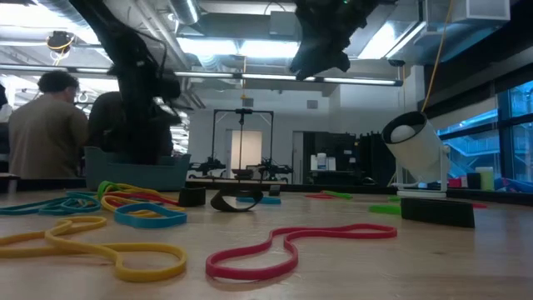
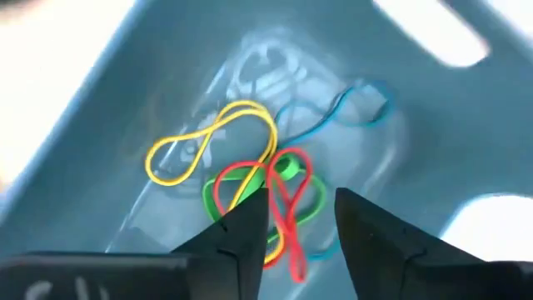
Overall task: Pick and place rubber bands into bin
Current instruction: Put the black rubber band into the bin
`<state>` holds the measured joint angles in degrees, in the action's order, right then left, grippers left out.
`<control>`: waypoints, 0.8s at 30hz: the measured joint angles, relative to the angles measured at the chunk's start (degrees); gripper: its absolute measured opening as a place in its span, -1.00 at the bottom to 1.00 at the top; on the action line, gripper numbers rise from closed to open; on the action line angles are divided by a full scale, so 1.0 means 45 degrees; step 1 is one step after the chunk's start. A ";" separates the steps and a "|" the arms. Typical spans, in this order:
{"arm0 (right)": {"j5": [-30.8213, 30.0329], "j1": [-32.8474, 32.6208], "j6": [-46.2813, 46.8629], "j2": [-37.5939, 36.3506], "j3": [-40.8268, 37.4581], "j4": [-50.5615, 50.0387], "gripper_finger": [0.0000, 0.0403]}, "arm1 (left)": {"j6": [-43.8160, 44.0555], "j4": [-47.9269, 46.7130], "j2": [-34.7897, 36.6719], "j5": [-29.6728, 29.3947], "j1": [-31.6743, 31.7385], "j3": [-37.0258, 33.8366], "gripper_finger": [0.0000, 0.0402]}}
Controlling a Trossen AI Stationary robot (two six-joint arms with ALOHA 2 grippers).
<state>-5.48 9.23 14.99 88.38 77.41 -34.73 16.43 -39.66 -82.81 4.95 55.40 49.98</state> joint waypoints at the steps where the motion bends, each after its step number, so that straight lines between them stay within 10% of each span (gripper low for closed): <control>1: 0.0000 0.0000 -0.0177 -0.0009 0.0000 -0.0189 -0.30 | 0.0234 -0.0001 0.0336 -0.0010 -0.0053 0.0000 -0.31; 12: 0.2677 0.0507 -0.0872 -0.1755 -0.4360 0.1044 -0.95 | 0.2612 -0.0679 0.4358 -0.2424 -0.3720 0.0000 -0.37; 24: 0.3271 0.0670 -0.1790 -0.4253 -0.7958 0.3351 -0.86 | 0.5003 0.0531 0.4399 -0.6244 -1.1068 0.0000 -0.87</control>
<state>9.24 12.25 6.94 69.24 41.60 -19.65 38.95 -37.27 -63.01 -23.15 5.60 49.98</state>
